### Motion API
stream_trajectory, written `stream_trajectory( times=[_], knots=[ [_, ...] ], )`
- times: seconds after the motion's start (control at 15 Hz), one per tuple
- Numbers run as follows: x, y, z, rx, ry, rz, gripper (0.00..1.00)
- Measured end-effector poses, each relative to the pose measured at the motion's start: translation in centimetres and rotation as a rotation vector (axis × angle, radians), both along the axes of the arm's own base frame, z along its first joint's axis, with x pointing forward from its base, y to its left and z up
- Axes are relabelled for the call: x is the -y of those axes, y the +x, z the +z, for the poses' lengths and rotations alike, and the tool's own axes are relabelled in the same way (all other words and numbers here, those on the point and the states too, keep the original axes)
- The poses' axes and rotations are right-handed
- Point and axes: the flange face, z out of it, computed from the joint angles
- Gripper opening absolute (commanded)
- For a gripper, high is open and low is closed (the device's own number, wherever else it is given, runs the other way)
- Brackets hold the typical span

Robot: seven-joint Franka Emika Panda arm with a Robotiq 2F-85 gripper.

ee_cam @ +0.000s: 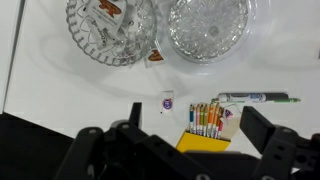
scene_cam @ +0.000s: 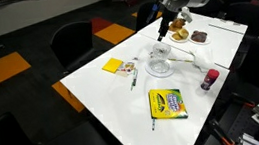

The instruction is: Put the glass lid on the white plate, then put a piece of paper in the glass cup

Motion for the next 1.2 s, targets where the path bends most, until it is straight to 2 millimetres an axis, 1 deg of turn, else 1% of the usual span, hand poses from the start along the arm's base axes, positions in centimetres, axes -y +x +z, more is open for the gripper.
stream_trajectory(
  times=[0.13, 0.27, 0.33, 0.6, 0.8, 1.0, 1.2],
  knots=[
    [-0.1, 0.2, -0.5, -0.006, 0.001, 0.016, 1.00],
    [-0.4, 0.9, -1.9, -0.010, 0.026, 0.054, 1.00],
    [-0.5, 1.4, -3.0, -0.012, 0.041, 0.072, 1.00],
    [-0.3, 3.6, -8.5, -0.033, 0.086, 0.121, 1.00],
    [-0.5, 5.1, -11.5, -0.038, 0.101, 0.134, 1.00],
    [-1.6, 6.3, -13.0, -0.031, 0.103, 0.151, 1.00],
    [-3.4, 7.1, -14.0, -0.020, 0.088, 0.190, 1.00]
  ],
)
